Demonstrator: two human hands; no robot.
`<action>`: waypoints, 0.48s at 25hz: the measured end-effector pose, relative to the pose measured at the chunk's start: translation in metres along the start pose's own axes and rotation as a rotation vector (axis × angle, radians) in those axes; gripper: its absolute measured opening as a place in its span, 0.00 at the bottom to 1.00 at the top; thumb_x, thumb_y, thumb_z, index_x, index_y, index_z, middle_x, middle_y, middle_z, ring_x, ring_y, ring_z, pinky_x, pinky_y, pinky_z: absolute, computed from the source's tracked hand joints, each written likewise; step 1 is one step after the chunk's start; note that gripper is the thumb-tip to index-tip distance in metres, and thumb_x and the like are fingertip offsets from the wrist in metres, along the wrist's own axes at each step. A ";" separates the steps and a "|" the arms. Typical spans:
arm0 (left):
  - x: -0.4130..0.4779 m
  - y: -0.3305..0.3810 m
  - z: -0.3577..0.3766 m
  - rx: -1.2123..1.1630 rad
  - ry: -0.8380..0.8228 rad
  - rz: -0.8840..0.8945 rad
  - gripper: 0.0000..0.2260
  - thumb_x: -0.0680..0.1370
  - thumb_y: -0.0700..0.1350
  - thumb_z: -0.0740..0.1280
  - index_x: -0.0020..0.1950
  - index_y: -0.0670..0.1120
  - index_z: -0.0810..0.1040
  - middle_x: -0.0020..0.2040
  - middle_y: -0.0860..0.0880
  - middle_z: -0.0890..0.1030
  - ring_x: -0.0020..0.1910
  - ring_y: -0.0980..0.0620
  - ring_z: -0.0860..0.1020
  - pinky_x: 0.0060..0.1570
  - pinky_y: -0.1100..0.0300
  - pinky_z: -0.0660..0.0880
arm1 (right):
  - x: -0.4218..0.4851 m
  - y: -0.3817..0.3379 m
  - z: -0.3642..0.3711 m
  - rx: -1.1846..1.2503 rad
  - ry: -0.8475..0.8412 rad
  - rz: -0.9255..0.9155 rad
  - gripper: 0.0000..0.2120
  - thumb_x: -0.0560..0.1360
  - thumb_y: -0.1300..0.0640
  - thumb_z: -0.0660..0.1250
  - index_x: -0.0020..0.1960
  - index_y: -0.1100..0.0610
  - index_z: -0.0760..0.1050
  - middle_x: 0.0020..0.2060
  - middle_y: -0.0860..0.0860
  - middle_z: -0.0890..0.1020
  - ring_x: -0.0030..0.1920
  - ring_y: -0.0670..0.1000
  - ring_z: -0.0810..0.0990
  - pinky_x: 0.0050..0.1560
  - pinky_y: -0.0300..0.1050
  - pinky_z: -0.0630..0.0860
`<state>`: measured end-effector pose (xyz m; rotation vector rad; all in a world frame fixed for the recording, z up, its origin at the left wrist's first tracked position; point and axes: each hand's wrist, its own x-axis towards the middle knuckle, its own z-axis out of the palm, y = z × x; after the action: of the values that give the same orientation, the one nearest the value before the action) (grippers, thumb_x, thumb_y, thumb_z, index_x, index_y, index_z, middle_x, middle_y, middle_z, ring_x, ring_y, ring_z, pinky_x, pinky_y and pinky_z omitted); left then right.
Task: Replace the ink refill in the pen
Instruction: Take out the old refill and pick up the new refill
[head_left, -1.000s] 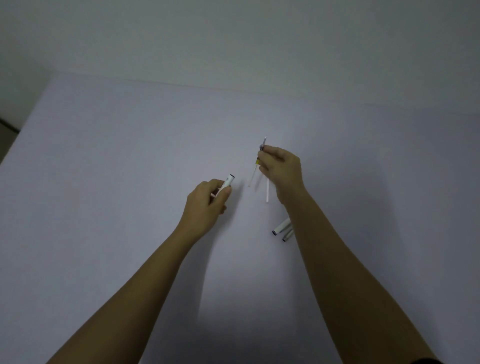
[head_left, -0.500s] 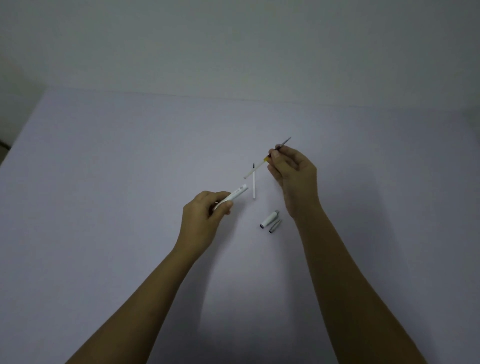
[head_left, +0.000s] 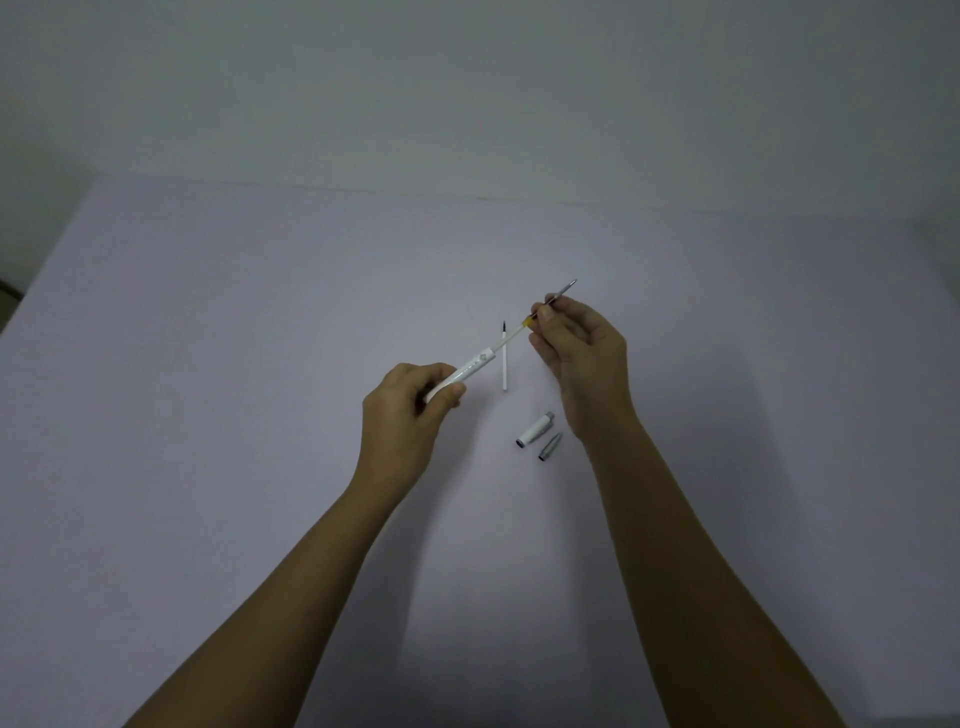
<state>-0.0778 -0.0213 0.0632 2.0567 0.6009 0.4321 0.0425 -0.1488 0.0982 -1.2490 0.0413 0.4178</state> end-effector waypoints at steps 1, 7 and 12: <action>0.001 0.001 0.000 0.003 0.005 0.008 0.02 0.74 0.46 0.68 0.44 0.51 0.80 0.37 0.56 0.76 0.36 0.62 0.72 0.35 0.75 0.66 | -0.001 0.001 0.001 -0.015 -0.012 0.010 0.05 0.74 0.64 0.68 0.46 0.55 0.79 0.41 0.50 0.84 0.42 0.43 0.84 0.43 0.33 0.79; 0.001 0.003 0.002 0.071 0.000 0.052 0.09 0.75 0.47 0.67 0.51 0.44 0.81 0.36 0.47 0.81 0.34 0.51 0.75 0.34 0.64 0.69 | -0.005 0.006 0.003 -0.169 0.002 -0.008 0.05 0.76 0.55 0.65 0.44 0.54 0.79 0.40 0.48 0.85 0.44 0.45 0.85 0.44 0.36 0.79; -0.001 0.008 0.002 0.129 0.007 0.165 0.13 0.76 0.48 0.66 0.42 0.39 0.81 0.30 0.40 0.80 0.29 0.43 0.77 0.30 0.47 0.75 | -0.008 0.009 0.003 -0.556 -0.023 -0.093 0.07 0.73 0.49 0.69 0.40 0.50 0.82 0.40 0.63 0.83 0.40 0.52 0.79 0.53 0.55 0.78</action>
<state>-0.0760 -0.0269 0.0691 2.2384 0.4749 0.5075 0.0319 -0.1458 0.0933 -1.7855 -0.1622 0.3742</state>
